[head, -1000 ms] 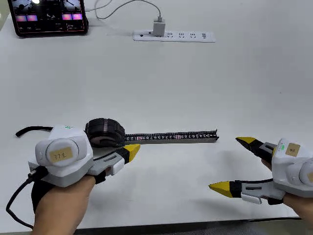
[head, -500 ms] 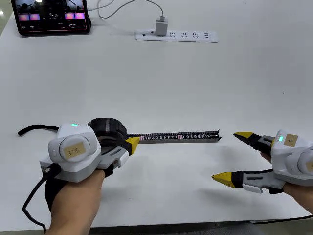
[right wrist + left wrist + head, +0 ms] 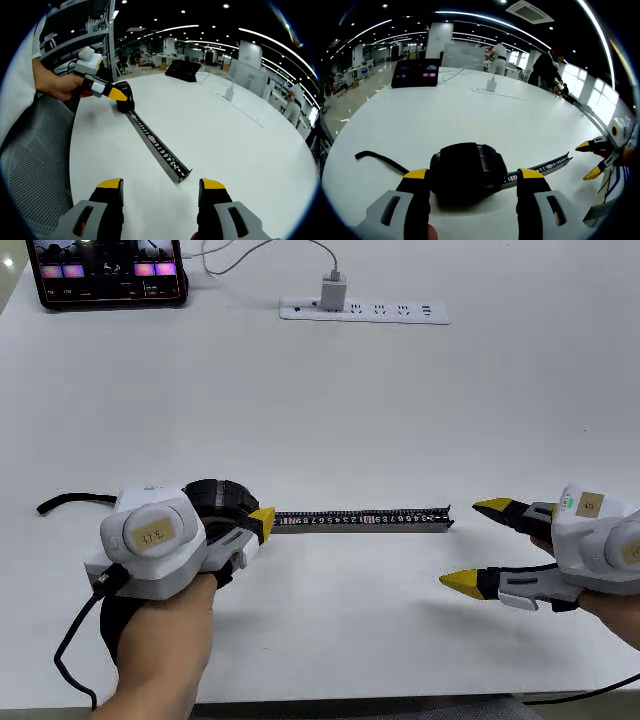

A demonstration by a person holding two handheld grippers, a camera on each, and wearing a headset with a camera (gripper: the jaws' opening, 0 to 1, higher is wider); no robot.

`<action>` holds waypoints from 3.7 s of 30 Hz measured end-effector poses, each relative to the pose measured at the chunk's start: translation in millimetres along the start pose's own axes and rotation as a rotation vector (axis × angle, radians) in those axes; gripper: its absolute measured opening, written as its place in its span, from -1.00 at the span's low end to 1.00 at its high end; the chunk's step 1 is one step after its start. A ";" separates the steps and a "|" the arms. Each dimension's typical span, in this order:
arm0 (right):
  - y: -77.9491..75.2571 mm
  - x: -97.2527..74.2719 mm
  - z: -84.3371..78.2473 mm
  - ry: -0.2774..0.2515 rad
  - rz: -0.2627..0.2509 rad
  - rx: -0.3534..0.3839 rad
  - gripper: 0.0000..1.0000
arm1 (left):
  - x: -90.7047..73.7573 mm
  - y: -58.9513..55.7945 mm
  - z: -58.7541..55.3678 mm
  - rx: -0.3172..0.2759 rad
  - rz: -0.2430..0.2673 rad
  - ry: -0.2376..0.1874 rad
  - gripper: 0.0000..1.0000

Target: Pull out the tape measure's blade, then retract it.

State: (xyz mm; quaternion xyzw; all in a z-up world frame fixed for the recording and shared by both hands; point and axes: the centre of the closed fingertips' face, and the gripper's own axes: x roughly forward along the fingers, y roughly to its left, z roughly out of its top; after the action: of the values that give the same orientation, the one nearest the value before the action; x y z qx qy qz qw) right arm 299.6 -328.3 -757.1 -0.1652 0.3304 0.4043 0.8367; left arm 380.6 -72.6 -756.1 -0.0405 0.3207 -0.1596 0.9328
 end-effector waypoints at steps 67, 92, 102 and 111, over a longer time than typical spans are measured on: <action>-27.9 35.0 -11.2 0.238 0.249 -0.312 -0.71 | 7.4 7.4 -4.0 -0.065 0.017 0.014 0.21; -27.5 35.5 -11.1 0.252 0.255 -0.323 -0.77 | 3.0 4.4 -1.2 -0.029 0.020 0.002 0.22; -27.9 35.7 -11.0 0.249 0.256 -0.324 -0.78 | 5.0 6.3 -0.8 0.001 0.016 0.001 0.20; -27.8 35.9 -10.8 0.250 0.254 -0.331 -0.78 | 5.6 7.6 -2.1 0.005 0.013 0.014 0.16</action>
State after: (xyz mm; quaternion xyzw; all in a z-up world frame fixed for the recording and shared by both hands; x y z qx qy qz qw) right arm 333.2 -331.0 -789.3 -0.3059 0.3786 0.5315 0.6932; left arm 385.5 -67.1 -762.4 -0.0348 0.3271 -0.1549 0.9316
